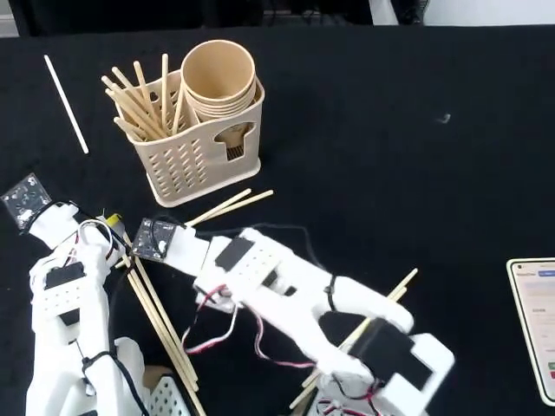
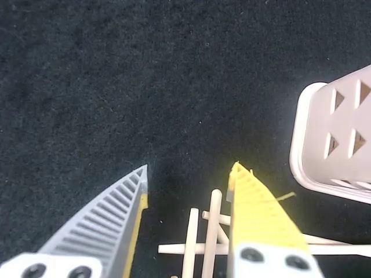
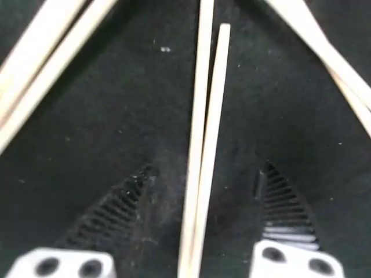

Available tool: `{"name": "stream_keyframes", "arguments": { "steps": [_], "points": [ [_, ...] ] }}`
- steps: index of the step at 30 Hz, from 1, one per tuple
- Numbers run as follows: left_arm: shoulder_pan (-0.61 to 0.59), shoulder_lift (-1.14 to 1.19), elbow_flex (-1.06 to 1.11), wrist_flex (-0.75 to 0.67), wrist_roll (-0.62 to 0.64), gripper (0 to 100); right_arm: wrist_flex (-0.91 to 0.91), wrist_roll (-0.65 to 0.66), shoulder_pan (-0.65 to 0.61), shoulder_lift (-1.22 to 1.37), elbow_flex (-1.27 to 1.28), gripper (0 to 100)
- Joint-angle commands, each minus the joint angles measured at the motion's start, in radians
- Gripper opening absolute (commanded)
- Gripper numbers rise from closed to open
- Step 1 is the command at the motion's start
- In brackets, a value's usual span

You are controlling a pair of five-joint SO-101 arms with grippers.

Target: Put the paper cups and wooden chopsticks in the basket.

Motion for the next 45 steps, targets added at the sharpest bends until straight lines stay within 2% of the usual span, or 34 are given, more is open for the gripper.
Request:
{"name": "stream_keyframes", "arguments": {
  "steps": [1,6,10,11,15,27,34,38,40,42,45],
  "points": [
    [-0.008,-0.018,-0.01,-0.014,0.002,23,-0.035,0.038,0.074,0.039,-0.045,26.5],
    [-0.008,-0.018,-0.01,-0.015,0.002,23,-0.026,0.038,0.089,0.134,-0.067,24.1],
    [-0.01,-0.018,-0.01,-0.014,0.002,23,-0.023,0.032,0.089,0.117,-0.062,0.2],
    [-0.01,-0.018,-0.01,-0.014,0.002,23,-0.02,0.032,0.089,0.11,-0.054,3.4],
    [-0.01,-0.018,-0.01,-0.014,0.002,23,0.063,0.038,0.1,0.016,-0.033,0.9],
    [-0.01,-0.018,-0.012,-0.015,0.002,23,0.4,0.038,0.114,-0.55,-0.09,1.0],
    [-0.012,-0.018,-0.012,-0.014,0.003,23,0.516,0.038,0.19,-0.605,-0.278,1.1],
    [-0.012,-0.018,-0.012,-0.014,0.005,23,0.468,0.009,0.238,-0.602,-0.446,1.1],
    [-0.012,-0.018,-0.012,-0.014,0.005,23,0.387,-0.081,0.235,-0.601,-0.521,1.1],
    [-0.012,-0.018,-0.01,-0.015,0.005,23,0.262,-0.196,0.232,-0.601,-0.575,1.1],
    [-0.01,-0.018,-0.01,-0.015,0.005,23,-0.032,-0.35,0.222,-0.601,-0.585,1.1]
  ]
}}
